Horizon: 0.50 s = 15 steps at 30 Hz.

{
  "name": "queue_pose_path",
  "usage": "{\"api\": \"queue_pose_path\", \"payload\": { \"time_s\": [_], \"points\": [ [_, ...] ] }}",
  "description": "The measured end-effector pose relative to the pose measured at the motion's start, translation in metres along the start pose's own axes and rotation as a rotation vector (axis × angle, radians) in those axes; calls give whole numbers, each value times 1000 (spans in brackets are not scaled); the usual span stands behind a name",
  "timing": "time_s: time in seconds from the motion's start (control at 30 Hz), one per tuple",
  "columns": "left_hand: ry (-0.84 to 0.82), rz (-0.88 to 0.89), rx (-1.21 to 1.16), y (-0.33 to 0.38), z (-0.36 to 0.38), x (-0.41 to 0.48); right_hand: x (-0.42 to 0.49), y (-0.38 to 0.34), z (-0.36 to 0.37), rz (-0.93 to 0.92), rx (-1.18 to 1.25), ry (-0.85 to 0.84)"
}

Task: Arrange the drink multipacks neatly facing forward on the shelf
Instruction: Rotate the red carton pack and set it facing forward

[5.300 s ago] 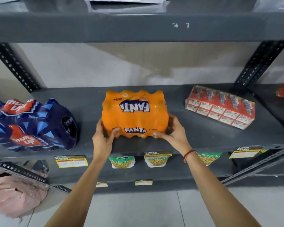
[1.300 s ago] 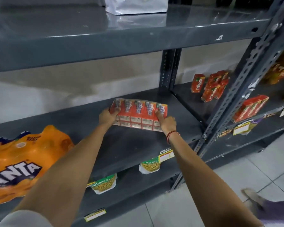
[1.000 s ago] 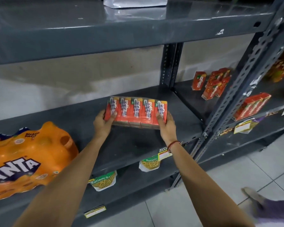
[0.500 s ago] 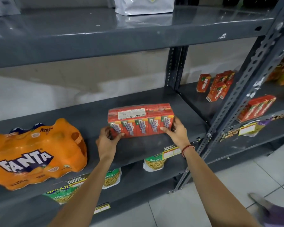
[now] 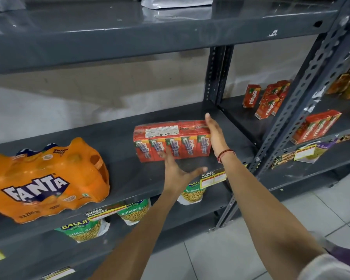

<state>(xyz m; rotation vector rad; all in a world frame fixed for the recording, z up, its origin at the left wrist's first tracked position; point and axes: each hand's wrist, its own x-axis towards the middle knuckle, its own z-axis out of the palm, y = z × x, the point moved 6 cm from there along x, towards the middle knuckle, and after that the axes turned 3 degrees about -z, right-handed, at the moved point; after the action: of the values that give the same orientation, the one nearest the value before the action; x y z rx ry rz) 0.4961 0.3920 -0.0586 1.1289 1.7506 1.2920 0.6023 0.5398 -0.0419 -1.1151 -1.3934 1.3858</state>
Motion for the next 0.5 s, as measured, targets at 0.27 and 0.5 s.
{"api": "queue_pose_path", "payload": {
  "time_s": [0.27, 0.5],
  "points": [
    [-273, 9, 393, -8, 24, 28, -55, 9, -20, -114, 36, 319],
    [-337, 102, 186, -12, -10, 51, -121, 9, 9, -326, 90, 498]
  ]
}}
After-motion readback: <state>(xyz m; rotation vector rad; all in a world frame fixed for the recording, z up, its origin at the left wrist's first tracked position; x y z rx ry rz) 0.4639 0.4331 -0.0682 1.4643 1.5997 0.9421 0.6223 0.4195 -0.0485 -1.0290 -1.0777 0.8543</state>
